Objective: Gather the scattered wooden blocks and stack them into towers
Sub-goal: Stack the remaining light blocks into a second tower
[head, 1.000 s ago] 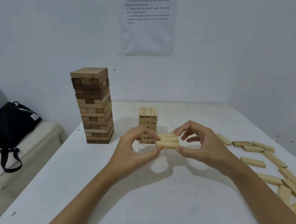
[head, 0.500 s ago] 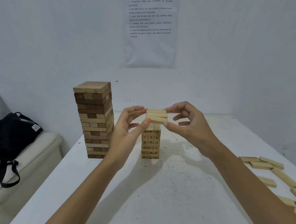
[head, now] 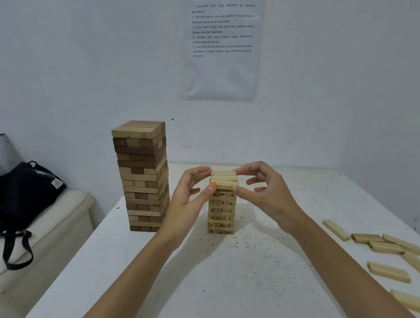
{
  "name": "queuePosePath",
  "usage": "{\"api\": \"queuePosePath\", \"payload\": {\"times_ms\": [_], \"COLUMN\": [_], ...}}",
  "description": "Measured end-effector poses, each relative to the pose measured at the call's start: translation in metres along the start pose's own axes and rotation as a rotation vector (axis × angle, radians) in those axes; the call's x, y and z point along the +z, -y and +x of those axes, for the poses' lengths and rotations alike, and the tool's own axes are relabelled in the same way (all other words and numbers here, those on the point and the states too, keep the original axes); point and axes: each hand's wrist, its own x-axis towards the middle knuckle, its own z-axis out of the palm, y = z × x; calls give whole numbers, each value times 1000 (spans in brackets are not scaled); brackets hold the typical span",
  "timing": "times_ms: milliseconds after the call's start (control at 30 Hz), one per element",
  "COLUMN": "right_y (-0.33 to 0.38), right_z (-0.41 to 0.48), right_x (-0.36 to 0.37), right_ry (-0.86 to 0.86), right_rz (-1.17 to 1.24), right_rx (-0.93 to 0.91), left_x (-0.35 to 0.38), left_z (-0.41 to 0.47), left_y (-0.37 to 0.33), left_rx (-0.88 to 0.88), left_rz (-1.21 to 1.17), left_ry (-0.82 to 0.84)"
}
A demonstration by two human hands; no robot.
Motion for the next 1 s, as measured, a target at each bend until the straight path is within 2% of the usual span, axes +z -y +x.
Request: {"api": "queuePosePath", "payload": {"times_ms": [467,1000], "right_y": [-3,-1], "right_z": [-2,-7], "right_x": [5,7], "right_ry": [10,10], "right_rz": [1,6], "right_rx": [27,77], "left_x": [2,4], "left_z": [-2,-8], "left_y": [4,-2], "left_rx": [5,-95], "left_rz": [36,13], "left_ry": [-15,-9]}}
